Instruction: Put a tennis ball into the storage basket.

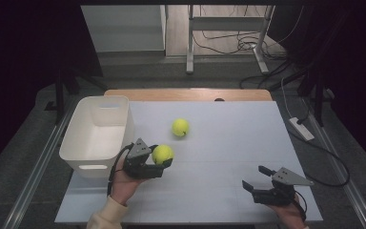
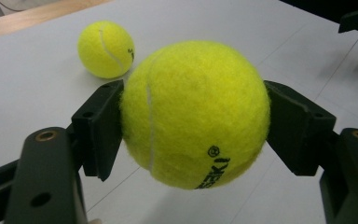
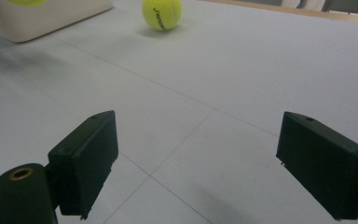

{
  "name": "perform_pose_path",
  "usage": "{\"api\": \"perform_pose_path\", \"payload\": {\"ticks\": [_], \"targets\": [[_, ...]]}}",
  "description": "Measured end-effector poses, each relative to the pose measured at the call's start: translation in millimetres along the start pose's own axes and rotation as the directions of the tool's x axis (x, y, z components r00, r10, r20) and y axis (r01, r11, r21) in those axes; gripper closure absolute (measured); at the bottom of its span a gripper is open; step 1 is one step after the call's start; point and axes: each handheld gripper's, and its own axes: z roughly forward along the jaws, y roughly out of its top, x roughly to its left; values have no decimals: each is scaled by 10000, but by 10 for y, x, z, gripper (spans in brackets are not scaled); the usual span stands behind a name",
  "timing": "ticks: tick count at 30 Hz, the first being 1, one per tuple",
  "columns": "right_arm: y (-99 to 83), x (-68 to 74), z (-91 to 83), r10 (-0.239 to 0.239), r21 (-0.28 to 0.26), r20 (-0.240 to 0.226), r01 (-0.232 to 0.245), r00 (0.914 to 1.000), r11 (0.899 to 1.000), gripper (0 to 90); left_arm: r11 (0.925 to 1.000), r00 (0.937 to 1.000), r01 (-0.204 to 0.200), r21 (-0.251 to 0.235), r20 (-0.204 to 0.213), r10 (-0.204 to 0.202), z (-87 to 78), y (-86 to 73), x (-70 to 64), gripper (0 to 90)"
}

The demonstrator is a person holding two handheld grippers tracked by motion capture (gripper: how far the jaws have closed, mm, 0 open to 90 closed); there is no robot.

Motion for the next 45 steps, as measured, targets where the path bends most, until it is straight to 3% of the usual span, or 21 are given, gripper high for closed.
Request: {"api": "perform_pose_path", "payload": {"ticks": [15, 24, 41, 45], "targets": [[-1, -6, -2, -3, -8, 41, 3, 10000, 10000, 127, 9975, 9997, -153, -695, -211, 138, -147, 69, -48, 267], [-2, -7, -3, 5, -6, 60, -5, 10000, 10000, 127, 9946, 9999, -55, -1037, -126, 42, -229, 96, -43, 268], [2, -12, -1, 32, -23, 80, -32, 10000, 10000, 127, 9816, 9997, -109, -1908, -240, 64, -439, 178, -65, 268], [0, -27, 0, 128, -63, 84, -128, 9999, 9999, 127, 9758, 9997, 56, -2186, -200, -102, -490, 206, -55, 268]]}}
